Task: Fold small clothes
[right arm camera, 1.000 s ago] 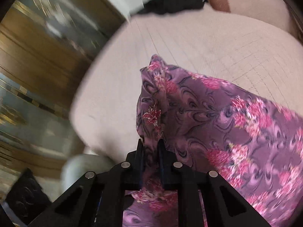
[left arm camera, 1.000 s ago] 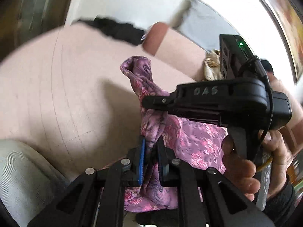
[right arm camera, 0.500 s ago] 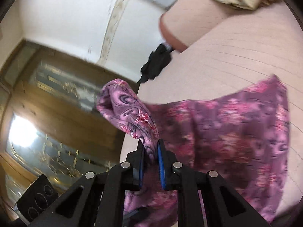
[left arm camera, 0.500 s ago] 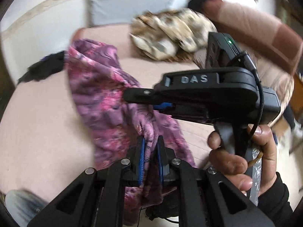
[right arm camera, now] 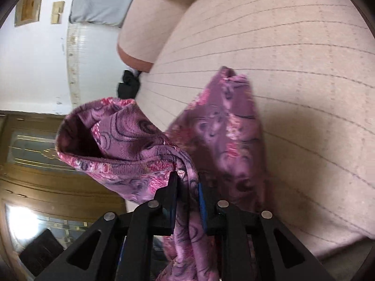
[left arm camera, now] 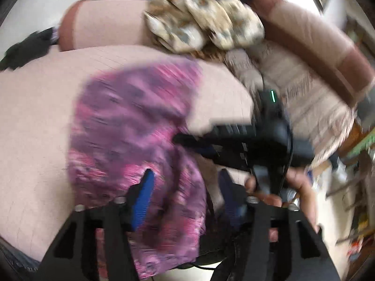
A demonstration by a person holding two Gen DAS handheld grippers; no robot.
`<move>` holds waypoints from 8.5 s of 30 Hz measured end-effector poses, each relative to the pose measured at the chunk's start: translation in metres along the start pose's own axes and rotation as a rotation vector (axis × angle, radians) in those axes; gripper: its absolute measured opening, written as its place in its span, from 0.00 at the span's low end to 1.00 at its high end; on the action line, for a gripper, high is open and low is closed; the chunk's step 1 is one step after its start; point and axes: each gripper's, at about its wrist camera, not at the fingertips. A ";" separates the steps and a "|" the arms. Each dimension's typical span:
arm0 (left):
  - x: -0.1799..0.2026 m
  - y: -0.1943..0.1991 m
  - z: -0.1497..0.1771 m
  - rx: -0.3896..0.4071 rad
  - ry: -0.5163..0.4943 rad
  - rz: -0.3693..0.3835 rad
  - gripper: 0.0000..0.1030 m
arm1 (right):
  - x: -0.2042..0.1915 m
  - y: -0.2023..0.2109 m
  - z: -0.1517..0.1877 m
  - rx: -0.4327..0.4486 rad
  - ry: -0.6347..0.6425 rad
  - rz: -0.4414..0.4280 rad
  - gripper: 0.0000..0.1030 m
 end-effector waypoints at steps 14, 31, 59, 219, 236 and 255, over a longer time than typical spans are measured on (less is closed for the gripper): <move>-0.061 -0.092 -0.083 -0.034 0.032 -0.245 0.67 | 0.005 0.010 0.001 0.039 0.090 0.301 0.09; -0.126 -0.128 -0.081 -0.166 0.213 -0.145 0.70 | -0.046 -0.010 -0.064 0.019 0.293 0.374 0.54; -0.186 -0.166 -0.044 -0.332 0.644 0.217 0.76 | 0.050 -0.005 -0.071 -0.060 -0.049 0.198 0.41; -0.240 -0.114 0.005 -0.102 0.585 -0.038 0.17 | -0.006 -0.105 -0.023 -0.060 0.162 0.212 0.14; -0.234 -0.025 0.109 -0.134 0.628 0.007 0.09 | -0.016 -0.037 0.083 -0.064 0.110 0.182 0.10; -0.223 -0.005 0.100 -0.074 0.487 -0.209 0.31 | -0.035 -0.027 0.110 0.024 0.256 0.372 0.13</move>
Point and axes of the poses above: each gripper's, at about its wrist camera, not at the fingertips, and y roughly against the way its jaws point, x to its right, z to its underside, and after that the axes turned 9 degrees about -z, right-handed
